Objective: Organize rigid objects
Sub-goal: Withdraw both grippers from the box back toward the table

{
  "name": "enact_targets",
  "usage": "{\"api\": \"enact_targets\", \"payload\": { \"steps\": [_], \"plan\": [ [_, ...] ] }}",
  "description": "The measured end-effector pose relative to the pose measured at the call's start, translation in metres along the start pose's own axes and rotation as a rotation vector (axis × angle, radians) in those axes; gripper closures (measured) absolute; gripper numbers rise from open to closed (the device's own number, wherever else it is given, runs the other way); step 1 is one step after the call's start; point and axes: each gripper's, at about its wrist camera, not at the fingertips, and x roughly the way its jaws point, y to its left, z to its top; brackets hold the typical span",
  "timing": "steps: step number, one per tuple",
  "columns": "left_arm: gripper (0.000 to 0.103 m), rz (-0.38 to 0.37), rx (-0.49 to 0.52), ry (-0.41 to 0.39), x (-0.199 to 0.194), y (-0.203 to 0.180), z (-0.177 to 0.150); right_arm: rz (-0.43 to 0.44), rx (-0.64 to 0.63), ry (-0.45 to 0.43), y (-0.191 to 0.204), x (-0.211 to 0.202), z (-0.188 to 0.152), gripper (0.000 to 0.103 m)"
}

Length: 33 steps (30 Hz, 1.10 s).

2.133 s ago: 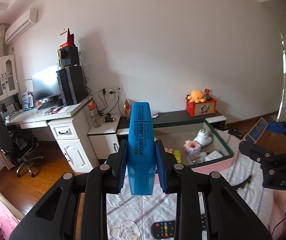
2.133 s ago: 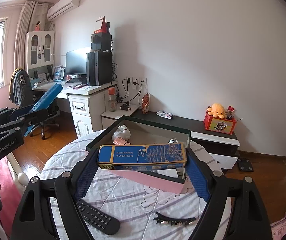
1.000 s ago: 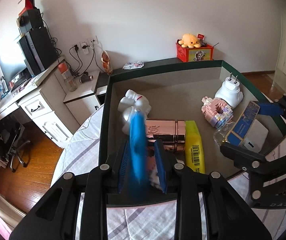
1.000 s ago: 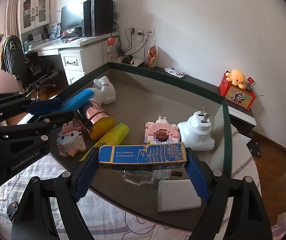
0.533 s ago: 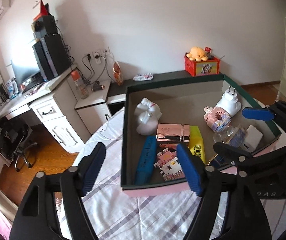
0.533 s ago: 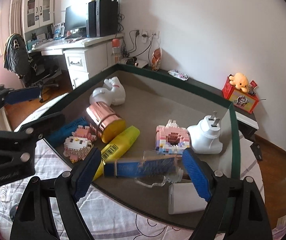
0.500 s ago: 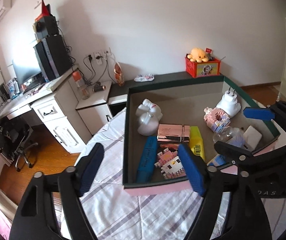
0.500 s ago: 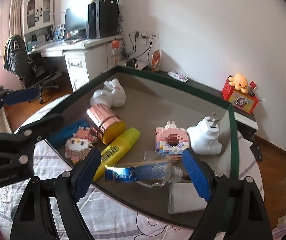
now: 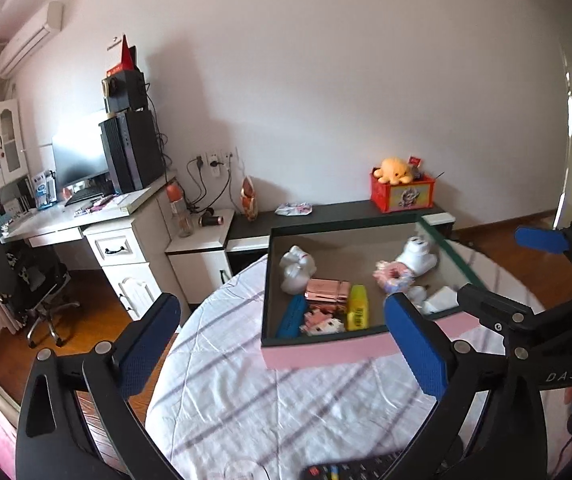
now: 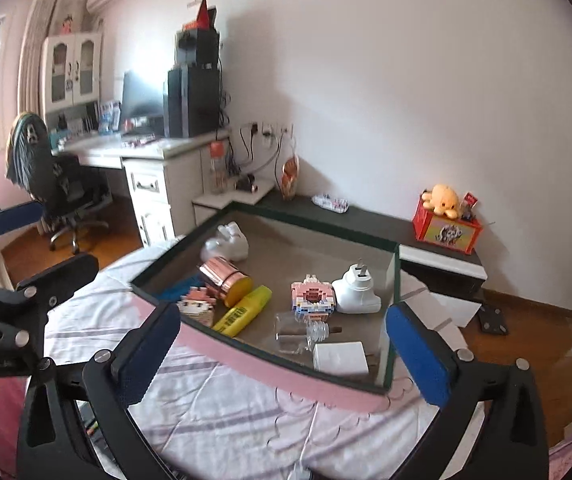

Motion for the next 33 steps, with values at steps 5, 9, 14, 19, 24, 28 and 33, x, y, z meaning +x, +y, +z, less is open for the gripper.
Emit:
{"api": "enact_targets", "payload": {
  "steps": [5,9,14,19,24,28,33],
  "plan": [
    [0.000,-0.017,0.011,-0.011,-0.040,-0.005,-0.015,-0.023,0.027,-0.043,0.002,-0.045,-0.015,0.000],
    [0.000,-0.028,0.022,-0.022,-0.073,-0.008,-0.033,-0.064,0.056,-0.072,0.002,-0.085,-0.035,0.000],
    [0.000,-0.072,0.023,-0.010,-0.102,-0.008,-0.059,-0.092,0.117,-0.083,-0.003,-0.127,-0.063,0.000],
    [0.000,-0.082,0.044,0.012,-0.117,-0.013,-0.077,-0.118,0.147,-0.081,-0.005,-0.152,-0.085,0.000],
    [0.000,-0.086,0.051,0.035,-0.120,-0.015,-0.084,-0.120,0.168,-0.049,-0.005,-0.153,-0.100,0.000],
    [0.000,-0.084,0.056,0.053,-0.118,-0.017,-0.087,-0.115,0.179,-0.022,-0.006,-0.147,-0.108,0.000],
    [0.000,-0.087,0.067,0.085,-0.111,-0.019,-0.094,-0.114,0.195,0.017,-0.010,-0.134,-0.119,0.000]
  ]
}}
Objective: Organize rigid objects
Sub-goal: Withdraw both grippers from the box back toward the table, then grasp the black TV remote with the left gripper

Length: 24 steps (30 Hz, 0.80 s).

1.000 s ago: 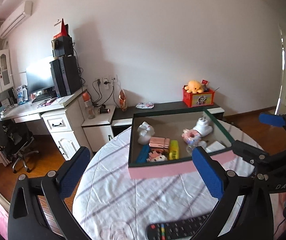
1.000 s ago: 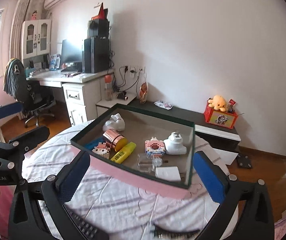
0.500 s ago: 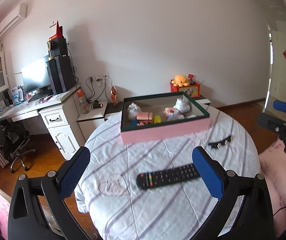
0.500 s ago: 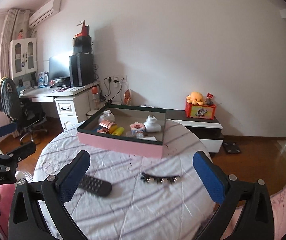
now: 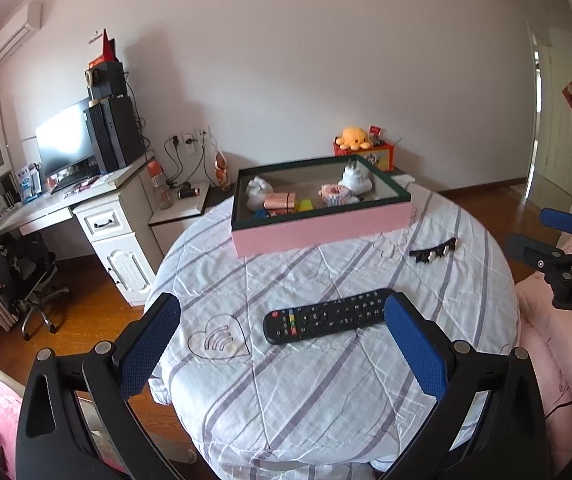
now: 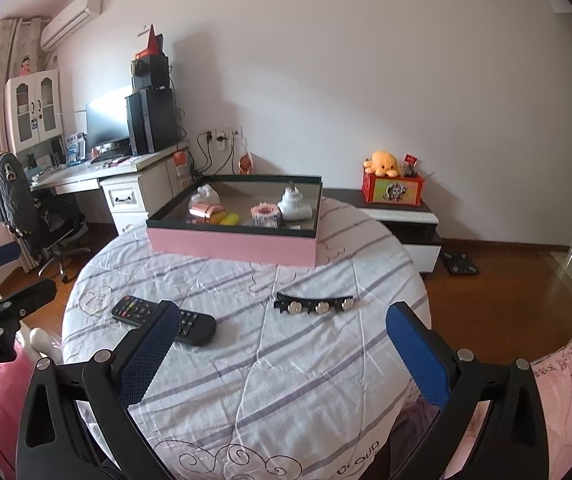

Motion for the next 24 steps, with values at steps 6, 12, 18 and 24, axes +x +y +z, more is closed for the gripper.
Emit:
{"api": "enact_targets", "payload": {
  "steps": [6,12,18,24],
  "plan": [
    [0.000,-0.022,-0.028,0.078,0.022,-0.008,-0.012,-0.013,0.006,0.065,-0.004,0.023,-0.012,0.000],
    [0.000,-0.079,-0.067,0.176,0.051,-0.028,-0.026,-0.023,0.005,0.142,-0.010,0.054,-0.024,0.000],
    [0.000,-0.105,-0.112,0.266,0.082,-0.043,-0.033,-0.023,0.019,0.184,-0.018,0.080,-0.028,0.000],
    [0.000,-0.141,-0.164,0.378,0.119,-0.054,-0.039,-0.026,0.039,0.208,-0.032,0.096,-0.030,0.000]
  ]
}}
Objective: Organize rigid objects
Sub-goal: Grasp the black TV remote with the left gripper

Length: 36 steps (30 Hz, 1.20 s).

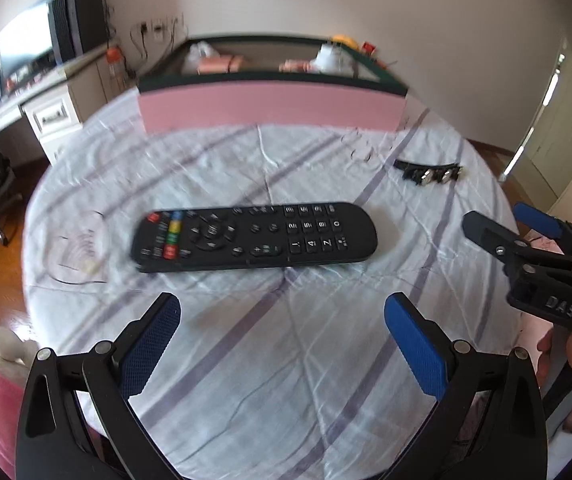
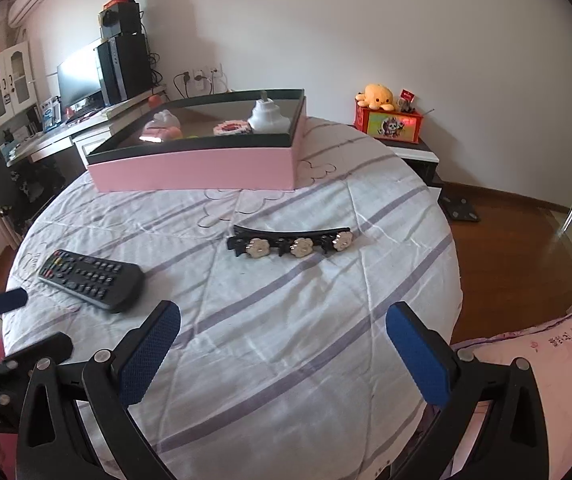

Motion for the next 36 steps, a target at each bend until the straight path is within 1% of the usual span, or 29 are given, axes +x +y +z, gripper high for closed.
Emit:
{"api": "enact_targets", "payload": {
  "steps": [2,5,7,12,15,17,18,20,23,25,26,28,30,31,34,36],
  "plan": [
    [0.000,-0.001,-0.022,0.017,0.009,-0.001,0.004,0.000,0.007,0.004,-0.005,0.005,0.001,0.000],
    [0.000,0.049,-0.019,0.021,0.021,-0.005,0.012,0.004,0.016,0.010,-0.011,0.011,0.003,0.000],
    [0.000,0.063,-0.020,0.025,0.027,-0.008,0.019,0.005,0.021,0.011,-0.015,0.014,0.005,0.000],
    [0.000,0.078,0.012,0.027,0.038,-0.008,0.035,0.020,0.023,0.015,-0.018,0.021,0.008,0.000],
    [0.000,0.078,0.021,0.030,0.043,0.002,0.045,0.029,0.022,0.018,-0.019,0.025,0.011,0.000],
    [0.000,0.104,0.004,0.028,0.045,0.012,0.050,0.032,0.019,0.020,-0.019,0.028,0.012,0.000],
    [0.000,0.114,-0.020,0.034,0.045,0.019,0.051,0.034,0.018,0.020,-0.019,0.029,0.013,0.000],
    [0.000,0.091,-0.049,0.037,0.044,0.024,0.053,0.039,0.021,0.017,-0.020,0.030,0.014,0.000],
    [0.000,0.090,-0.052,0.008,0.038,0.016,0.055,0.043,0.027,0.012,-0.023,0.031,0.015,0.000],
    [0.000,0.125,-0.056,-0.014,0.038,0.010,0.056,0.044,0.030,0.014,-0.024,0.032,0.015,0.000],
    [0.000,0.143,-0.040,-0.022,0.037,0.006,0.056,0.046,0.032,0.016,-0.024,0.033,0.015,0.000],
    [0.000,0.199,0.061,-0.031,0.037,-0.002,0.054,0.048,0.027,0.022,-0.023,0.033,0.015,0.000],
    [0.000,0.244,0.127,-0.029,0.039,0.000,0.051,0.053,0.020,0.021,-0.021,0.031,0.015,0.000],
    [0.000,0.259,0.139,-0.024,0.039,0.005,0.049,0.057,0.016,0.021,-0.020,0.031,0.015,0.000],
    [0.000,0.253,0.121,-0.028,0.037,0.026,0.049,0.065,0.009,0.031,-0.014,0.033,0.017,0.000],
    [0.000,0.252,0.155,-0.028,0.039,0.036,0.052,0.085,0.005,0.040,-0.011,0.035,0.019,0.000]
  ]
}}
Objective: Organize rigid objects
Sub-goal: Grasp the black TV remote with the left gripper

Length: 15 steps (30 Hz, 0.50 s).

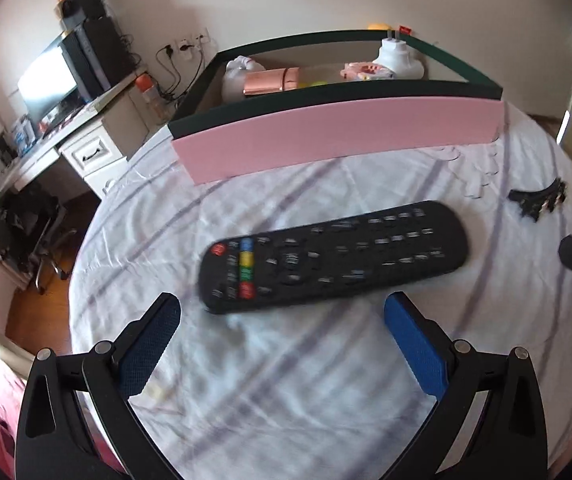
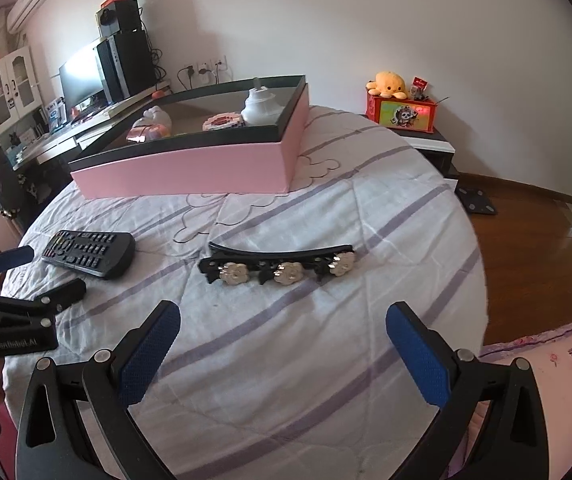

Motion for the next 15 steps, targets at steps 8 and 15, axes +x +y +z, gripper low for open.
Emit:
{"api": "enact_targets", "payload": {
  "steps": [8,15],
  "plan": [
    [0.000,-0.039,0.266,-0.076,0.008,-0.001,0.013,0.002,-0.007,0.032,0.015,0.010,0.003,0.000],
    [0.001,-0.216,0.284,-0.079,0.023,-0.001,0.027,-0.027,0.003,0.045,0.016,0.013,0.007,0.000]
  ]
}}
